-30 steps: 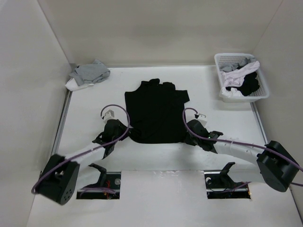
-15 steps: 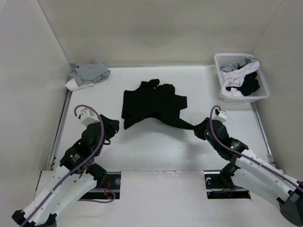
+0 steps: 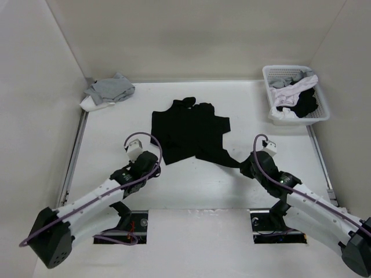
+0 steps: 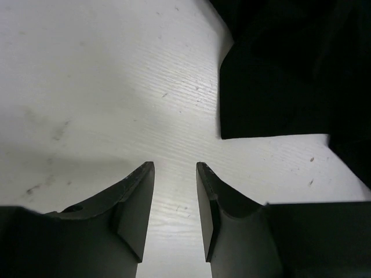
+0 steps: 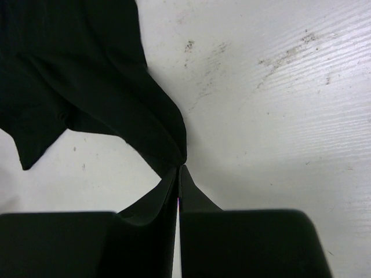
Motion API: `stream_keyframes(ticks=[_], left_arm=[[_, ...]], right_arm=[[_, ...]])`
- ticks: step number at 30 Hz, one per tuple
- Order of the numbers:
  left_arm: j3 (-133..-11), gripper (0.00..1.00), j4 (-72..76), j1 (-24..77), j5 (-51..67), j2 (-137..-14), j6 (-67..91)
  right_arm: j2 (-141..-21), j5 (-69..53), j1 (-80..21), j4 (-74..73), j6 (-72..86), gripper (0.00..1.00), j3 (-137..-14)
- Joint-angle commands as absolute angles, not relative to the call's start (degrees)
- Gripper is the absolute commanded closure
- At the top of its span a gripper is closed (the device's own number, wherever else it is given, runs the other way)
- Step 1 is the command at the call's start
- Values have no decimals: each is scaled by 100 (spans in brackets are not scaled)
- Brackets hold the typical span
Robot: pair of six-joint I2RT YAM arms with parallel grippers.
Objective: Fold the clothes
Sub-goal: Flatten the tank top out
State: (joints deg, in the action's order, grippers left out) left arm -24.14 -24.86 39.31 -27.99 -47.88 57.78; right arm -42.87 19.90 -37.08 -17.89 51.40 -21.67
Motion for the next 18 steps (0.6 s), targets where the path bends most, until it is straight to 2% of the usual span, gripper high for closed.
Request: stream_keyframes(ticks=[1, 6, 13, 15, 18], left_arm=[[-2224, 67, -689, 4003, -2461, -5482, 5968], [-2258, 63, 446, 3942, -2285, -6616, 5959], [-2461, 61, 1028, 3863, -2215, -7637, 5880], [-2470, 64, 1099, 3845, -2206, -7725, 5906], [-2505, 75, 1020, 3836, -2153, -7700, 5906]], right_arm=[[-4421, 1978, -3695, -1591, 5115, 95, -2329], [-4649, 1969, -3704, -1407, 5098, 95, -2320], [-4711, 1934, -3748, -1318, 5071, 96, -2303], [-4693, 1934, -3748, -1318, 5063, 96, -2294], [-4676, 1934, -3748, -1318, 5062, 96, -2276]])
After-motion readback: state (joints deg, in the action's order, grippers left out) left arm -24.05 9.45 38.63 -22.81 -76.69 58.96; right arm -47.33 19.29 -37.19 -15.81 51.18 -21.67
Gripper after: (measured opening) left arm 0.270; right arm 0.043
